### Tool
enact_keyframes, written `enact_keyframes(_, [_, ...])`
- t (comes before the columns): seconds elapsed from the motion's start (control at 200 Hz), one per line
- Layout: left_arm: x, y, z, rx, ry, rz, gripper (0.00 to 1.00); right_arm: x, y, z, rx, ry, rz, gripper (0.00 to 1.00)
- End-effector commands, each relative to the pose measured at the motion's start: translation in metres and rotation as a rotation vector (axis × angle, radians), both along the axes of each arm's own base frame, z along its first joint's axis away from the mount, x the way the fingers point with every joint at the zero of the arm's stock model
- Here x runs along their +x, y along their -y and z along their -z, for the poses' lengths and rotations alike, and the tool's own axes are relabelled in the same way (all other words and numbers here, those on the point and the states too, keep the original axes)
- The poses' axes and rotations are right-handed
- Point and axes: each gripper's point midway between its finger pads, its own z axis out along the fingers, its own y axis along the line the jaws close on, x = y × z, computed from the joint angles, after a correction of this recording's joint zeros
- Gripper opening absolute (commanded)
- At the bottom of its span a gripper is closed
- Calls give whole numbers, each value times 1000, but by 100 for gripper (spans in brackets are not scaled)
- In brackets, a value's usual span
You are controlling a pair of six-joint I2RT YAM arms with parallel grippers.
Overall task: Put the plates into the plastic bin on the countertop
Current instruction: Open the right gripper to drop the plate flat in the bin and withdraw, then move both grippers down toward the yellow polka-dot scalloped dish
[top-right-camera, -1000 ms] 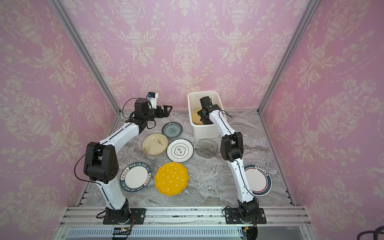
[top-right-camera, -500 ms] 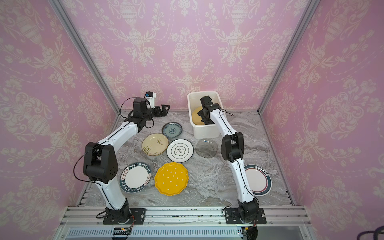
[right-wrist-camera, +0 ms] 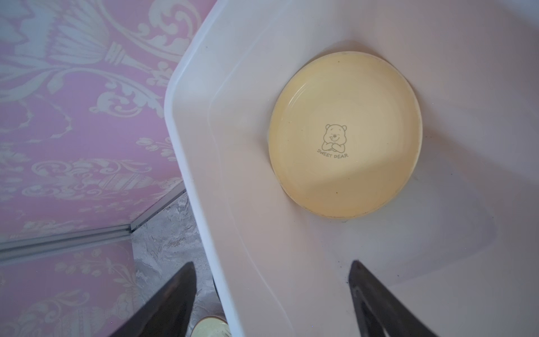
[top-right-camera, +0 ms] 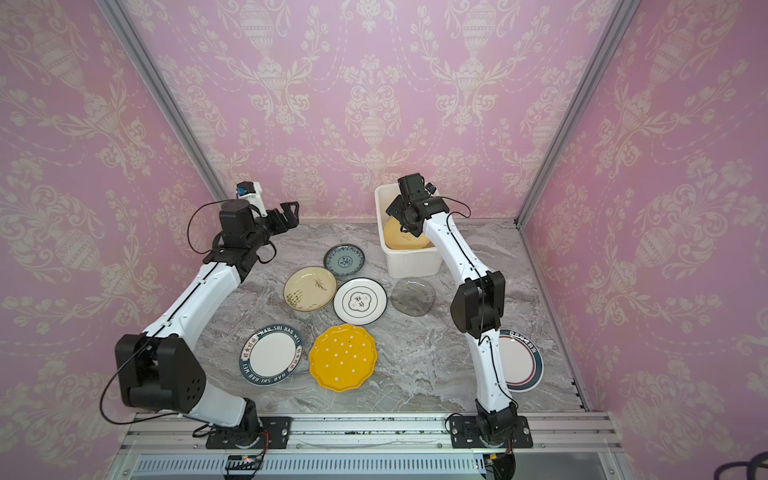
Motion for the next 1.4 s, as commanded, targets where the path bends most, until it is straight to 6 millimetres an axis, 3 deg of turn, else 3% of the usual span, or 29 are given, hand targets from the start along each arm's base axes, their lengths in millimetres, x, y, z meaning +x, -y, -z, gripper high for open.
enact_keyframes(0.0, [-21,-2,20,-125,-111,44,99,-10,-23,-41,-22,182,-193,80])
enact_keyframes(0.145, [-57,15,31,-97,-230,150,98,-46,-47,-58,54,299,-387,77])
enact_keyframes(0.325, [-105,39,44,-121,-351,294,97,-108,-64,-46,65,319,-609,73])
enact_keyframes(0.425, [-134,47,60,-144,-433,331,97,-149,-72,-21,46,257,-738,73])
enact_keyframes(0.545, [-167,60,83,-169,-537,365,97,-199,-74,21,-6,134,-876,73])
enact_keyframes(0.695, [-209,90,116,-171,-706,465,97,-251,-73,64,-27,16,-999,73])
enact_keyframes(0.71, [-213,93,119,-167,-722,475,97,-260,-71,78,-28,-21,-1008,73])
enact_keyframes(0.746, [-222,99,125,-161,-761,497,97,-270,-71,86,-25,-42,-1028,73])
enact_keyframes(0.846, [-247,113,143,-150,-866,549,95,-291,-72,105,-18,-72,-1063,74])
enact_keyframes(1.071, [-281,112,180,-172,-1084,494,92,-328,-73,147,-115,-163,-1186,73])
enact_keyframes(1.396, [-311,108,225,-151,-1288,473,87,-324,-77,159,-139,-139,-1140,72])
